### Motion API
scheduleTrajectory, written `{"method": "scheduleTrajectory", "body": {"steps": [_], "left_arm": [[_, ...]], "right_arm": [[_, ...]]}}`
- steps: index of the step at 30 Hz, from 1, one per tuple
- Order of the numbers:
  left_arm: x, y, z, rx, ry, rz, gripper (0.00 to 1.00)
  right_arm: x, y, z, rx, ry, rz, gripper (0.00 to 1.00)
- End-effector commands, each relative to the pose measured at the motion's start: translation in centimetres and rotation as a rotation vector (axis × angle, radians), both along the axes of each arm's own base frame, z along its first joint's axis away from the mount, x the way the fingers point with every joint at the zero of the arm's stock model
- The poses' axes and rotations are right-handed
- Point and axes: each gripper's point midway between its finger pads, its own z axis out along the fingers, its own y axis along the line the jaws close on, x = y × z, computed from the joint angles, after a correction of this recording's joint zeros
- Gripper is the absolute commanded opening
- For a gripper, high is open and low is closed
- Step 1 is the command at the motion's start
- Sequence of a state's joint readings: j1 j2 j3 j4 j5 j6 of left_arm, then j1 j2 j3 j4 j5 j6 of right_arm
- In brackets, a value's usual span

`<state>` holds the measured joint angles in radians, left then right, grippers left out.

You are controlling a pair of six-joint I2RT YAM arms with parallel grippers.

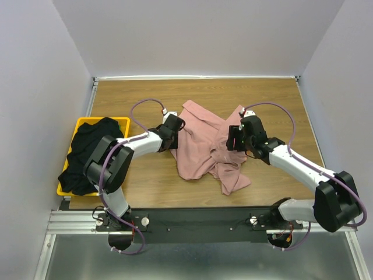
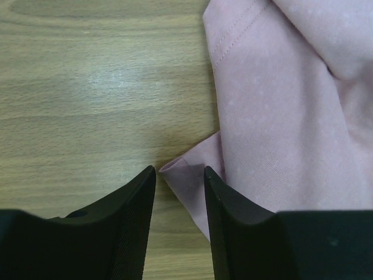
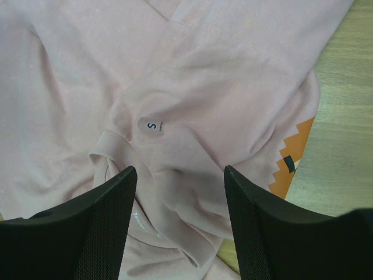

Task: Fold and stack the t-shirts
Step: Flatten the tshirt out

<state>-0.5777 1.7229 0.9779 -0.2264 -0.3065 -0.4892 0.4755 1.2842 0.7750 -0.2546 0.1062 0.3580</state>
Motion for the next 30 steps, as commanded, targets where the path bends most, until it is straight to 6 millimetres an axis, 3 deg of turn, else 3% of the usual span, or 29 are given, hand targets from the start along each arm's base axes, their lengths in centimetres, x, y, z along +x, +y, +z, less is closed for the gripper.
{"method": "scheduleTrajectory", "body": {"steps": [1,8,11,14,24,27,28,29,30], "left_arm": [[0.7,-0.1,-0.3,0.015,0.000,0.001,0.51],[0.7,-0.3,-0.7,0.014,0.012,-0.008,0.51],[0.6,-0.3,-0.8,0.014,0.015,-0.013,0.35],[0.5,0.2,-0.4,0.025,0.007,-0.006,0.00],[0.2,6.7,4.5,-0.028,-0.108,0.159,0.00],[-0.3,7.9,4.9,-0.052,-0.116,0.183,0.00],[-0.5,8.3,5.0,-0.058,-0.120,0.191,0.00],[-0.6,8.5,5.0,-0.064,-0.119,0.191,0.00],[-0.7,9.2,5.2,-0.064,-0.121,0.203,0.00]], "right_arm": [[-0.1,-0.1,0.1,0.011,-0.016,0.002,0.69],[0.3,-0.5,0.1,0.000,-0.027,-0.027,0.69],[0.8,-0.8,0.0,-0.011,-0.029,-0.057,0.69],[1.6,-1.5,-0.3,-0.032,-0.027,-0.107,0.69],[2.5,-1.4,-4.8,-0.050,0.111,-0.098,0.67],[3.5,-3.2,-6.2,-0.043,0.152,-0.183,0.30],[3.8,-3.9,-6.4,-0.032,0.161,-0.222,0.12],[4.2,-4.8,-6.8,-0.032,0.170,-0.256,0.04],[5.1,-7.0,-6.5,-0.025,0.162,-0.331,0.01]]}}
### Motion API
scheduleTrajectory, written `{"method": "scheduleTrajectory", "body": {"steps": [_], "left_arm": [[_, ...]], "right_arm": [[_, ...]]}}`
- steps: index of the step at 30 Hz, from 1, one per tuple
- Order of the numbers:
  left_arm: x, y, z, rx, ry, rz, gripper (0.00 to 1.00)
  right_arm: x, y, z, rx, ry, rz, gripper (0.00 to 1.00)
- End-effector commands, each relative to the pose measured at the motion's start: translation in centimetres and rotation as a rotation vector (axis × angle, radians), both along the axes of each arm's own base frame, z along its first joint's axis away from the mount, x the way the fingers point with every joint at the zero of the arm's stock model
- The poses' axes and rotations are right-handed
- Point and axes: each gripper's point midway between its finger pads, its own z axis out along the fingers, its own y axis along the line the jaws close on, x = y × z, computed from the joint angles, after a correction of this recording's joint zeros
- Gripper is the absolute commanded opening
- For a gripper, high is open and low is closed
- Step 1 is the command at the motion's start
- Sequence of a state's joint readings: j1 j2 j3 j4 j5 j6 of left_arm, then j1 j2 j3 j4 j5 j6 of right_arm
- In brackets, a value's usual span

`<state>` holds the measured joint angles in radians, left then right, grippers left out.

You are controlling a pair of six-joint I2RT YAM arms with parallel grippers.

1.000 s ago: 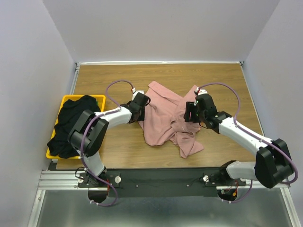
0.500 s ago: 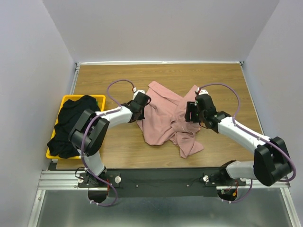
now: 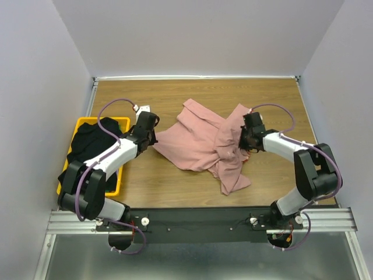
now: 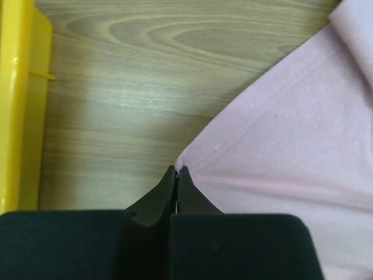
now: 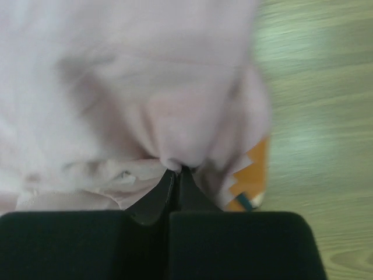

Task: Fold and stack the t-shirts
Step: Flatten the tshirt out

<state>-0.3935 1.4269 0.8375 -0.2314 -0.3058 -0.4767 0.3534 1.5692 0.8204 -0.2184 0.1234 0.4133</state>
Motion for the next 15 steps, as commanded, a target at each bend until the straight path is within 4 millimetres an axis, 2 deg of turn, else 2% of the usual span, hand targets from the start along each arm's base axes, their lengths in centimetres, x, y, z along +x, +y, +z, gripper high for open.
{"method": "scheduleTrajectory", "body": {"steps": [1,2,3,4,5,6,7,9,11,12,13,14,15], "left_arm": [[-0.7,1.8,0.4,-0.010,-0.006,0.034,0.00],[-0.7,2.1,0.6,-0.008,-0.011,0.042,0.00],[-0.7,2.7,0.8,-0.005,-0.014,0.051,0.00],[-0.6,3.3,1.6,-0.005,-0.036,0.062,0.00],[-0.6,3.7,1.8,-0.003,-0.042,0.070,0.00],[-0.6,4.0,2.1,-0.003,-0.052,0.074,0.00],[-0.6,4.4,2.6,-0.002,-0.069,0.076,0.00],[-0.7,4.6,2.9,0.003,-0.085,0.075,0.00],[-0.7,4.8,3.4,0.013,-0.108,0.073,0.00],[-0.8,4.9,3.5,0.019,-0.113,0.069,0.00],[-0.9,5.0,3.9,0.020,-0.124,0.068,0.00],[-0.9,5.1,4.1,0.024,-0.133,0.066,0.00],[-0.9,5.0,4.4,0.023,-0.141,0.061,0.00]], "right_arm": [[3.3,-4.6,0.9,0.028,-0.038,-0.213,0.01],[3.9,-6.0,1.2,0.039,-0.048,-0.265,0.01],[5.3,-8.9,2.4,0.065,-0.078,-0.354,0.01],[6.0,-10.2,3.0,0.089,-0.095,-0.417,0.01],[6.7,-13.0,4.1,0.090,-0.130,-0.497,0.01],[7.5,-14.1,5.2,0.088,-0.162,-0.533,0.01],[8.7,-15.0,7.1,0.091,-0.215,-0.567,0.02],[9.7,-16.5,9.7,0.082,-0.285,-0.618,0.06],[10.5,-16.8,11.9,0.083,-0.336,-0.614,0.20],[10.4,-16.2,12.3,0.103,-0.335,-0.583,0.29],[10.4,-15.6,12.7,0.113,-0.331,-0.543,0.33],[9.9,-14.8,12.5,0.139,-0.307,-0.515,0.36],[9.4,-12.4,12.2,0.199,-0.276,-0.435,0.38]]}}
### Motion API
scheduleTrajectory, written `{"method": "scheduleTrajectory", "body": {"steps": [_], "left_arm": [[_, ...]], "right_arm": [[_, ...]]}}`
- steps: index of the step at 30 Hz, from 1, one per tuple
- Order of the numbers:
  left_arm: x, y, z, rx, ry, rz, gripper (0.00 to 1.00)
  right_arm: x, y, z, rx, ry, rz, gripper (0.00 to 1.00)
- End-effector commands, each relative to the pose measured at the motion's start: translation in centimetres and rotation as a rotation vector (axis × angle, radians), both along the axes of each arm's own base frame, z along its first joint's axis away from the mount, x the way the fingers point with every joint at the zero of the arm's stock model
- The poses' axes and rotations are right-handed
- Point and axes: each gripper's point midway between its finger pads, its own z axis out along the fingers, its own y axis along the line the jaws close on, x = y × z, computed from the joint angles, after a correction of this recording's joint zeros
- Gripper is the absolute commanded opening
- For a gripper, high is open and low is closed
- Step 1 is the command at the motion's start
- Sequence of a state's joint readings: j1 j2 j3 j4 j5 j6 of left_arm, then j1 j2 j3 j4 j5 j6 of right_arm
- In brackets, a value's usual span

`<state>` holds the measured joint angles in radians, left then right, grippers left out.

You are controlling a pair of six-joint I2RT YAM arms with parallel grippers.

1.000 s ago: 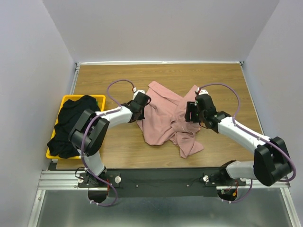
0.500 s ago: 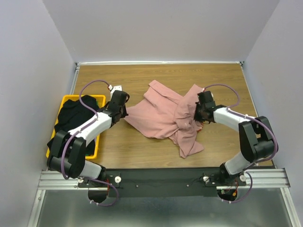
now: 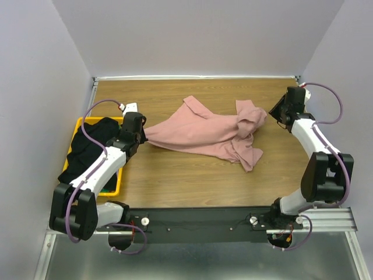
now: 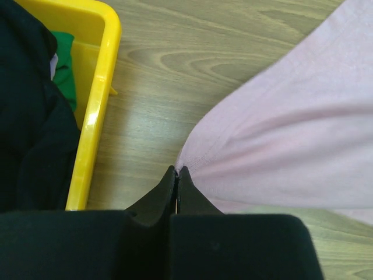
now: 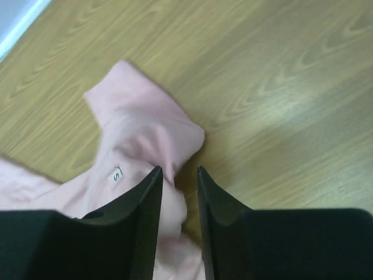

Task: Fold and stack the t-shirts
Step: Flatten the tshirt out

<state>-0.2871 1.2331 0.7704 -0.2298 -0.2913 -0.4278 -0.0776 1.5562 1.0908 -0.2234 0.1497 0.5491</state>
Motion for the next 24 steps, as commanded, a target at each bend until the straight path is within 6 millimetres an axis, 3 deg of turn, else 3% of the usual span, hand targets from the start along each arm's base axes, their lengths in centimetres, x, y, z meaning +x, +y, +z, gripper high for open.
{"method": "scheduleTrajectory", "body": {"steps": [1,2,3,5,6,8,9,13,19,24], "left_arm": [[-0.2,0.7,1.1,0.027,-0.043,-0.012,0.00],[-0.1,0.5,1.4,0.021,-0.052,-0.020,0.00],[-0.1,0.3,1.5,0.016,-0.060,-0.029,0.00],[0.0,0.1,1.7,0.005,-0.065,-0.037,0.00],[0.0,0.0,1.8,0.003,-0.068,-0.039,0.00],[-0.1,-0.2,1.9,-0.007,-0.069,-0.049,0.00],[-0.1,-0.3,2.0,-0.009,-0.075,-0.051,0.00],[0.0,-0.4,2.2,-0.016,-0.083,-0.055,0.00],[-0.1,-0.1,2.6,-0.013,-0.097,-0.043,0.00],[-0.1,0.1,2.7,-0.008,-0.102,-0.032,0.00]], "right_arm": [[-1.5,4.6,2.0,0.072,-0.024,0.173,0.45],[-2.8,6.3,0.9,0.088,0.010,0.233,0.50],[-4.2,9.8,0.6,0.062,0.038,0.318,0.53],[-7.0,11.3,0.1,-0.001,0.083,0.348,0.60],[-9.0,12.4,-1.6,-0.016,0.126,0.379,0.62],[-11.1,13.0,-2.3,-0.007,0.141,0.397,0.64],[-12.7,12.6,-4.2,-0.012,0.198,0.401,0.65],[-15.7,11.8,-7.2,-0.036,0.313,0.417,0.65],[-16.3,12.4,-9.0,-0.017,0.385,0.466,0.65],[-15.8,12.5,-9.3,-0.031,0.400,0.478,0.62]]}}
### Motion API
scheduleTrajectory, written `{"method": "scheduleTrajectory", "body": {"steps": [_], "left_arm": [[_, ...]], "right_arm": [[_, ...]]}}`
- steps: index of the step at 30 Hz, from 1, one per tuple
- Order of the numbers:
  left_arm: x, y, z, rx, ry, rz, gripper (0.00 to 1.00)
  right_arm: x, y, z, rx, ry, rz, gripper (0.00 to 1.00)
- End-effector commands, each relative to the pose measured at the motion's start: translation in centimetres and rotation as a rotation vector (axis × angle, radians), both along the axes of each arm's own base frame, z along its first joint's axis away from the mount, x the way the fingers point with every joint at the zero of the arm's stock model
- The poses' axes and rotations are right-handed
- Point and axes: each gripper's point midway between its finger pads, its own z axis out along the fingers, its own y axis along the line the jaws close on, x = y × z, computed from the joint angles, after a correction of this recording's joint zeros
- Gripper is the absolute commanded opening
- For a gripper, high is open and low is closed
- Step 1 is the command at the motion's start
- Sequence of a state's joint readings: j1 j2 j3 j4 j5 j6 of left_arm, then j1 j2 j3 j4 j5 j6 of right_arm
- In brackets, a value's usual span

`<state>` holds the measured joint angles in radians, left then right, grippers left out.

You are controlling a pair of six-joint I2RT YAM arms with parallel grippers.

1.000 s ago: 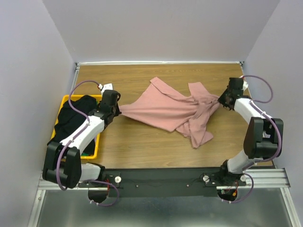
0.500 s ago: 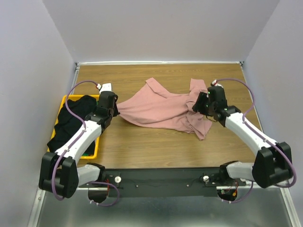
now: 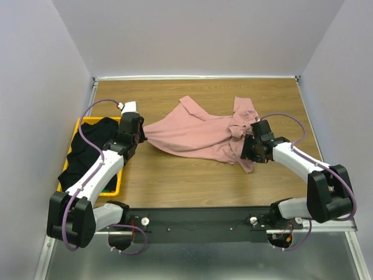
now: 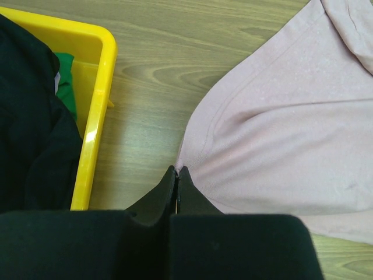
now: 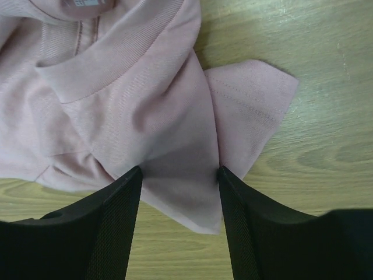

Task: Fold and stack the t-shirts
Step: Flatten the tshirt out

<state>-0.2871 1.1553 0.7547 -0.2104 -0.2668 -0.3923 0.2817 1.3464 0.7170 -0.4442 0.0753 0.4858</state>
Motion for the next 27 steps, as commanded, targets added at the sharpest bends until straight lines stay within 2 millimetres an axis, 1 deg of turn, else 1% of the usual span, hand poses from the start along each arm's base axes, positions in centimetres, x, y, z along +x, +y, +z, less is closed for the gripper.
{"method": "scheduleTrajectory", "body": {"steps": [1,3,4,5,6,7,8,9,10,11,12,13,14,15,16,17,18,19,20,21,22,23,24,25,26,27], "left_arm": [[0.1,0.4,0.8,-0.001,-0.034,0.011,0.00],[0.1,0.7,0.8,0.008,-0.034,0.024,0.00],[0.1,0.9,0.9,0.012,-0.034,0.036,0.00],[0.1,1.2,1.0,0.019,-0.037,0.049,0.00],[0.1,1.3,1.1,0.023,-0.039,0.056,0.00],[0.2,1.5,1.3,0.027,-0.048,0.066,0.00],[0.2,1.6,1.4,0.027,-0.049,0.069,0.00],[0.3,1.8,1.7,0.029,-0.058,0.078,0.00],[0.7,2.0,2.4,0.034,-0.069,0.083,0.00],[0.9,2.2,2.9,0.038,-0.078,0.090,0.00],[1.2,2.4,3.6,0.042,-0.089,0.096,0.00],[1.7,2.8,4.7,0.060,-0.107,0.106,0.00],[2.1,2.8,5.2,0.060,-0.119,0.112,0.00],[2.7,3.1,6.2,0.070,-0.138,0.117,0.00],[3.0,3.2,6.5,0.073,-0.145,0.117,0.00],[3.4,3.2,6.8,0.076,-0.150,0.120,0.00],[3.6,3.3,6.8,0.078,-0.147,0.120,0.00],[4.2,3.0,6.8,0.076,-0.146,0.114,0.00],[4.5,2.8,6.7,0.072,-0.143,0.107,0.00],[4.7,2.3,6.4,0.057,-0.136,0.086,0.00],[5.1,1.9,6.2,0.047,-0.132,0.075,0.00],[5.2,1.4,6.0,0.031,-0.130,0.050,0.00],[5.5,1.0,6.1,0.019,-0.145,0.039,0.00],[5.6,0.8,5.7,0.013,-0.142,0.027,0.00],[5.5,0.5,5.0,0.009,-0.128,0.010,0.00],[5.6,0.3,4.7,0.007,-0.124,-0.001,0.00]], "right_arm": [[0.5,0.2,0.4,-0.008,0.003,0.029,0.58],[0.6,0.1,0.1,-0.016,0.011,0.031,0.51],[0.7,-0.2,0.1,-0.032,0.007,0.023,0.37],[0.9,-0.4,0.3,-0.041,-0.004,0.008,0.29],[1.2,-1.2,0.6,-0.071,-0.025,-0.022,0.15],[1.5,-1.5,1.2,-0.086,-0.049,-0.041,0.10],[2.0,-1.9,2.0,-0.102,-0.081,-0.050,0.08],[3.0,-2.9,3.9,-0.147,-0.149,-0.082,0.07],[4.2,-3.5,6.2,-0.168,-0.204,-0.111,0.05],[5.1,-4.5,8.2,-0.199,-0.252,-0.137,0.05],[5.9,-6.2,10.3,-0.250,-0.302,-0.192,0.05],[7.3,-7.1,13.9,-0.267,-0.380,-0.216,0.05],[8.1,-8.2,15.6,-0.287,-0.417,-0.249,0.05],[8.9,-10.4,16.8,-0.329,-0.432,-0.314,0.05],[9.9,-11.4,17.9,-0.354,-0.445,-0.320,0.06],[10.8,-12.2,18.5,-0.365,-0.448,-0.333,0.11],[12.3,-12.9,20.8,-0.360,-0.492,-0.355,0.18],[13.6,-14.0,19.1,-0.384,-0.440,-0.368,0.33],[14.4,-14.1,18.9,-0.388,-0.432,-0.368,0.41],[15.1,-14.1,18.8,-0.396,-0.422,-0.349,0.45],[15.7,-13.3,19.0,-0.354,-0.423,-0.330,0.53],[15.8,-12.7,18.8,-0.323,-0.422,-0.316,0.55],[15.5,-11.5,17.6,-0.267,-0.402,-0.276,0.57],[15.2,-10.9,16.7,-0.234,-0.383,-0.259,0.57],[14.8,-10.0,16.0,-0.188,-0.370,-0.249,0.57],[14.3,-8.4,15.4,-0.104,-0.358,-0.199,0.57]]}}
